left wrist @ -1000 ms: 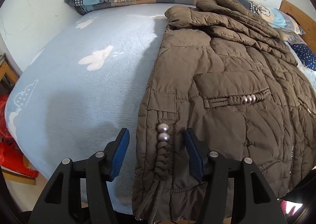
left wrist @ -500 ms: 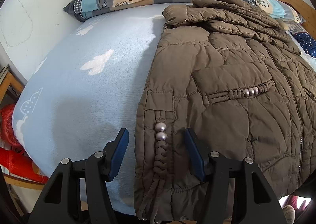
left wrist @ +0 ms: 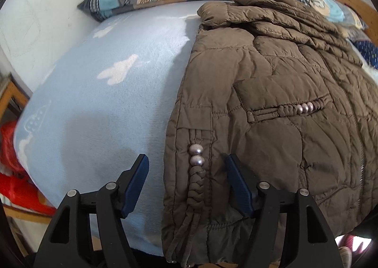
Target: Fold large clothes
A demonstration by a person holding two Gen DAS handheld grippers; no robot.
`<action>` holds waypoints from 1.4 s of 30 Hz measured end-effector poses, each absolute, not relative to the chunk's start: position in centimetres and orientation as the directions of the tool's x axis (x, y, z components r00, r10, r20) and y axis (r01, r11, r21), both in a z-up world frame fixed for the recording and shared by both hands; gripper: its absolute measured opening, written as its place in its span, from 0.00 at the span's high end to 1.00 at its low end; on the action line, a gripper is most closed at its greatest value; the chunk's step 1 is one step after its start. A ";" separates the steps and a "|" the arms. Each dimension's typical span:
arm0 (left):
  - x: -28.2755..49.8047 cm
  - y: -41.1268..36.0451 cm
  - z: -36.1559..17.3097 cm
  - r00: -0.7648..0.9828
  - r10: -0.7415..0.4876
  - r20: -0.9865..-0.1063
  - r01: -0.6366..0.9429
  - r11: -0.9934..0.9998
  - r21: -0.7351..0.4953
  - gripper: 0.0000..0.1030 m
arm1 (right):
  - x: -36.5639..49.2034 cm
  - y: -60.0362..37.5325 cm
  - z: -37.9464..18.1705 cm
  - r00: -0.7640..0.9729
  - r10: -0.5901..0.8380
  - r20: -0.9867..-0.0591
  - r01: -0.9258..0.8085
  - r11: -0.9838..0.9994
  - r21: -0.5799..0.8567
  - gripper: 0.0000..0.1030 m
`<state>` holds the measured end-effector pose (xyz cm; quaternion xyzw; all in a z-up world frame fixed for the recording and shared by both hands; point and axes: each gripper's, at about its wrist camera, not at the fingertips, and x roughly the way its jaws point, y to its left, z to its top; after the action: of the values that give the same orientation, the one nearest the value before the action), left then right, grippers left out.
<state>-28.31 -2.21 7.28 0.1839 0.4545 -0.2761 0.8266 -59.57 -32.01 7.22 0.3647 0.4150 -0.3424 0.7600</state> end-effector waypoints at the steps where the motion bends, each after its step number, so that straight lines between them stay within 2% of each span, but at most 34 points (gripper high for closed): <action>1: -28.1 -1.8 7.1 0.406 -0.300 -0.863 0.614 0.790 0.014 0.33 | -59.7 -32.0 7.2 0.423 -0.217 -0.880 0.825 0.495 0.274 0.43; 3: -27.4 -0.6 6.7 0.316 -0.348 -0.882 0.573 0.811 -0.115 0.32 | -59.8 -32.0 7.2 0.422 -0.218 -0.880 0.828 0.488 0.276 0.43; 7: -27.1 0.6 5.7 0.231 -0.387 -0.893 0.516 0.827 -0.225 0.30 | -59.9 -31.8 7.0 0.412 -0.205 -0.888 0.826 0.494 0.270 0.38; 13: -28.4 0.8 5.7 0.243 -0.380 -0.893 0.508 0.834 -0.217 0.29 | -59.7 -32.0 6.5 0.404 -0.175 -0.898 0.823 0.498 0.273 0.34; 15: -28.8 0.9 5.9 0.239 -0.389 -0.890 0.518 0.826 -0.222 0.38 | -59.7 -32.0 6.4 0.405 -0.163 -0.900 0.821 0.497 0.280 0.37; 16: -29.1 1.0 6.0 0.232 -0.394 -0.889 0.518 0.824 -0.230 0.38 | -59.5 -32.0 6.3 0.403 -0.158 -0.902 0.821 0.499 0.279 0.41; 25: -29.0 0.8 5.1 0.210 -0.380 -0.901 0.515 0.826 -0.229 0.36 | -60.1 -31.9 6.3 0.405 -0.132 -0.905 0.817 0.497 0.293 0.40; 27: -28.8 0.5 4.8 0.203 -0.372 -0.906 0.511 0.829 -0.225 0.30 | -60.0 -31.8 6.3 0.401 -0.128 -0.907 0.814 0.504 0.289 0.40; 29: -28.7 0.6 4.7 0.202 -0.372 -0.906 0.505 0.832 -0.229 0.30 | -60.2 -31.8 6.3 0.408 -0.120 -0.905 0.814 0.497 0.301 0.39; 32: -28.8 0.7 4.7 0.203 -0.376 -0.904 0.506 0.831 -0.232 0.30 | -60.4 -31.9 6.2 0.415 -0.114 -0.902 0.817 0.483 0.315 0.39; 33: -28.9 0.7 4.7 0.202 -0.380 -0.903 0.509 0.828 -0.235 0.35 | -60.6 -31.9 6.2 0.415 -0.115 -0.903 0.818 0.482 0.314 0.39; 34: -28.9 0.8 4.7 0.192 -0.395 -0.899 0.512 0.821 -0.251 0.40 | -60.7 -31.8 6.3 0.415 -0.116 -0.903 0.816 0.485 0.313 0.44; 35: -28.9 0.9 4.8 0.187 -0.404 -0.896 0.512 0.818 -0.262 0.44 | -60.8 -31.6 6.4 0.417 -0.122 -0.901 0.814 0.491 0.310 0.56; 38: -29.0 1.2 4.9 0.181 -0.419 -0.890 0.515 0.811 -0.277 0.49 | -61.1 -31.4 6.7 0.423 -0.131 -0.897 0.811 0.495 0.310 0.70; 42: -28.9 1.4 4.9 0.166 -0.431 -0.887 0.505 0.810 -0.299 0.51 | -61.1 -31.3 6.7 0.424 -0.133 -0.896 0.807 0.504 0.307 0.72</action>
<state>-28.95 1.39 4.93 0.0323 0.5681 -0.3067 0.7630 -61.06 -31.27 6.71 0.3869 0.4355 -0.3135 0.7499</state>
